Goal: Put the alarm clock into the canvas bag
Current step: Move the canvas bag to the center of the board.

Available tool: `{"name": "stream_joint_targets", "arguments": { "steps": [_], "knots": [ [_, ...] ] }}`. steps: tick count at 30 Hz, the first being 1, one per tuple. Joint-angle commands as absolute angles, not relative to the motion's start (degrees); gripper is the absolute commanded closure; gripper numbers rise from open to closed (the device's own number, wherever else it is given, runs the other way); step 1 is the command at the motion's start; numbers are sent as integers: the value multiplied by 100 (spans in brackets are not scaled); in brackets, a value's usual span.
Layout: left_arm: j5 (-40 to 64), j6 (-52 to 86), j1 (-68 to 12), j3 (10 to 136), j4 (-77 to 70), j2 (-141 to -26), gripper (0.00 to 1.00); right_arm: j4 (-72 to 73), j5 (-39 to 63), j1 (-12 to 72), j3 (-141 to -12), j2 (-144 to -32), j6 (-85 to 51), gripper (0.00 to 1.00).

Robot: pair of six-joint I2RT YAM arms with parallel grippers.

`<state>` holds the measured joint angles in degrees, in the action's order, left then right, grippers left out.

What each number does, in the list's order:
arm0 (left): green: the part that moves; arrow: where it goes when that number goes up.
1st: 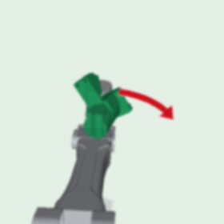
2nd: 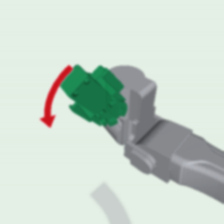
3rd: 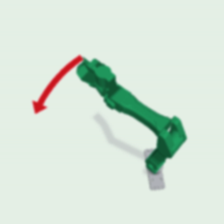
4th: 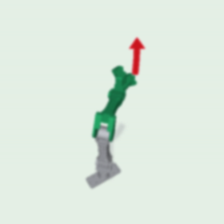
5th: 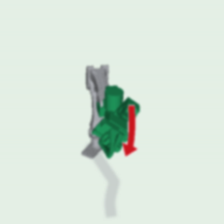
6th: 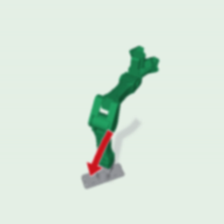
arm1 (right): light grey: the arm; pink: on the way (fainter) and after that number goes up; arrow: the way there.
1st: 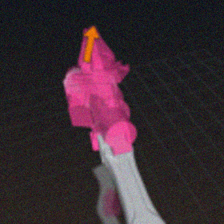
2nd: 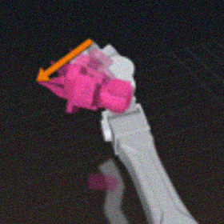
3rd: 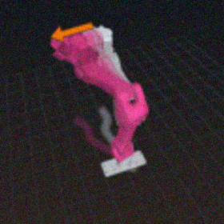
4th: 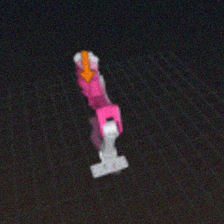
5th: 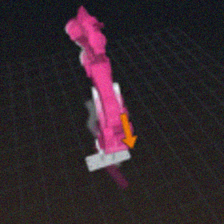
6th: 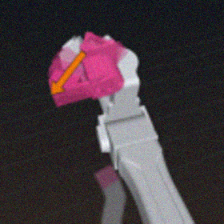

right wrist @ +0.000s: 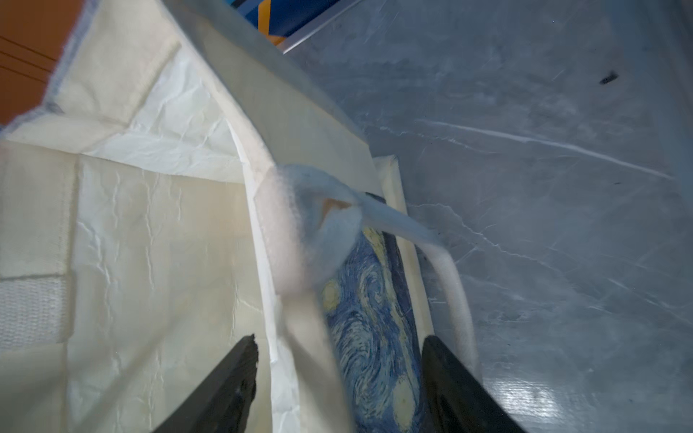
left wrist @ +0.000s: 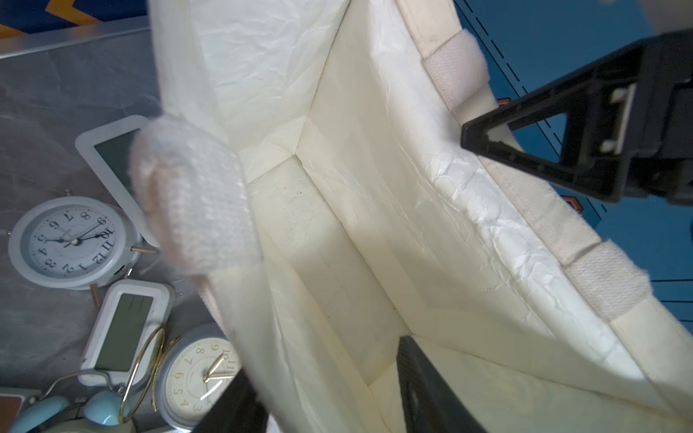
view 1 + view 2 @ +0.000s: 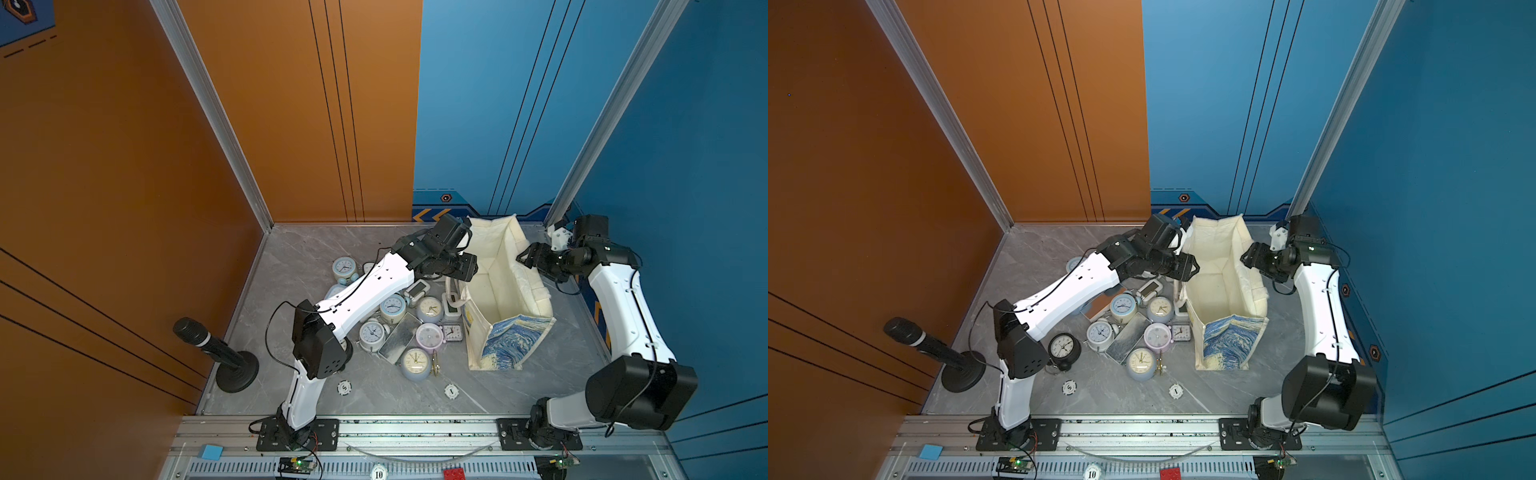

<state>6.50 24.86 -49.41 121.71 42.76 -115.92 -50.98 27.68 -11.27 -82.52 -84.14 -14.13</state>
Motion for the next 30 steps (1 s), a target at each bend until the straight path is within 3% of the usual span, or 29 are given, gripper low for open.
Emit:
{"name": "stream_joint_targets", "arguments": {
  "steps": [1, 5, 8, 10, 15, 19, 30],
  "knots": [
    [765, 2460, -4909, 12378, 4444, -11685, 57, -5121, 3452, -1105, -8158, -8493, -1329, 36],
    [830, 2479, -4902, 12425, 4441, -11715, 67, -5130, 3413, -1030, -7997, -8448, -1285, 45],
    [869, 2496, -4898, 12493, 4441, -11733, 75, -5145, 3375, -934, -7946, -8326, -1297, 57],
    [887, 2529, -4902, 12527, 4437, -11742, 81, -5208, 3242, -845, -7977, -8238, -1335, 71],
    [794, 2579, -4870, 12482, 4445, -11677, 92, -5890, 1736, -352, -8522, -8105, -1149, 96],
    [501, 2584, -4860, 12296, 4445, -11479, 97, -6520, 153, 95, -9109, -8143, -980, 100],
    [-186, 2577, -4808, 11867, 4540, -10987, 100, -7137, -2505, 202, -9640, -8423, -672, 100]
  ]
}}
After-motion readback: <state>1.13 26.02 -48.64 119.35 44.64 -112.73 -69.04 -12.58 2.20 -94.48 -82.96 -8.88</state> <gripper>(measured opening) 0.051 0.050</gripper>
